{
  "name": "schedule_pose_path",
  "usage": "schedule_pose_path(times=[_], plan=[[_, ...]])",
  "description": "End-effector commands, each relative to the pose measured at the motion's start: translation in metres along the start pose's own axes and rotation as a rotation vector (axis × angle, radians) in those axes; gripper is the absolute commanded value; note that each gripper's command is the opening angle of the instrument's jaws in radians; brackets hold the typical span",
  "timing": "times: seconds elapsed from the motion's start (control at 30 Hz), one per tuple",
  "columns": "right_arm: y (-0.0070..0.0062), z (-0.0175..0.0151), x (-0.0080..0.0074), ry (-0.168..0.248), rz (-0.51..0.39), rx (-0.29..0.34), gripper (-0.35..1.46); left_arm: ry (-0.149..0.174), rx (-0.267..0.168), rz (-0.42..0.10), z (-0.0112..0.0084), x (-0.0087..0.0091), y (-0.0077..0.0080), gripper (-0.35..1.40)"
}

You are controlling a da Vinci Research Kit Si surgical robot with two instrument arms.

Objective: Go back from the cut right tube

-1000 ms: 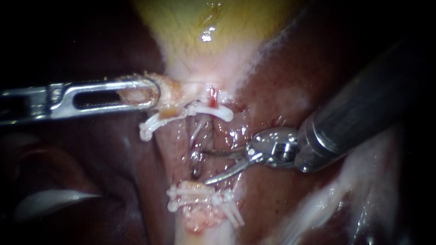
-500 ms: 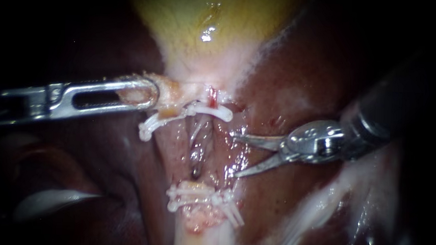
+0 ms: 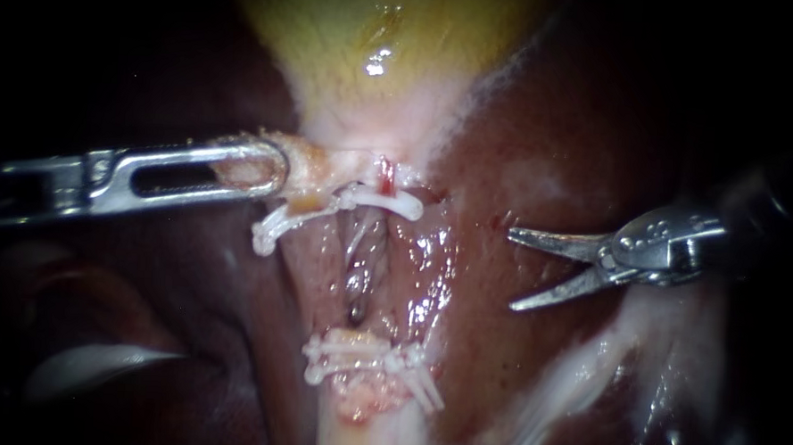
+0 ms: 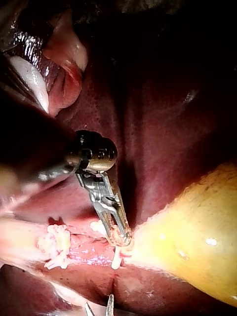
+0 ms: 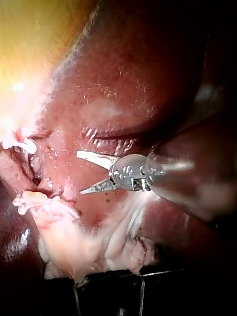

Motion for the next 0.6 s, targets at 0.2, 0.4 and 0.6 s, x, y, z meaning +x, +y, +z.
schedule_pose_path(times=[0.2, 0.4, 0.6], plan=[[0.0, -0.0002, -0.0001, 0.006, 0.001, -0.001, 1.45, -0.005, -0.002, 0.006, 0.0014, 0.0009, 0.0012, -0.35], [0.0001, -0.0003, 0.0, 0.011, 0.002, -0.003, 1.45, -0.011, -0.005, 0.019, 0.0036, 0.0018, 0.0032, -0.35], [0.0002, -0.0005, 0.0003, 0.017, 0.005, -0.004, 1.45, -0.001, -0.024, 0.016, 0.0064, 0.0031, 0.0052, -0.35]])
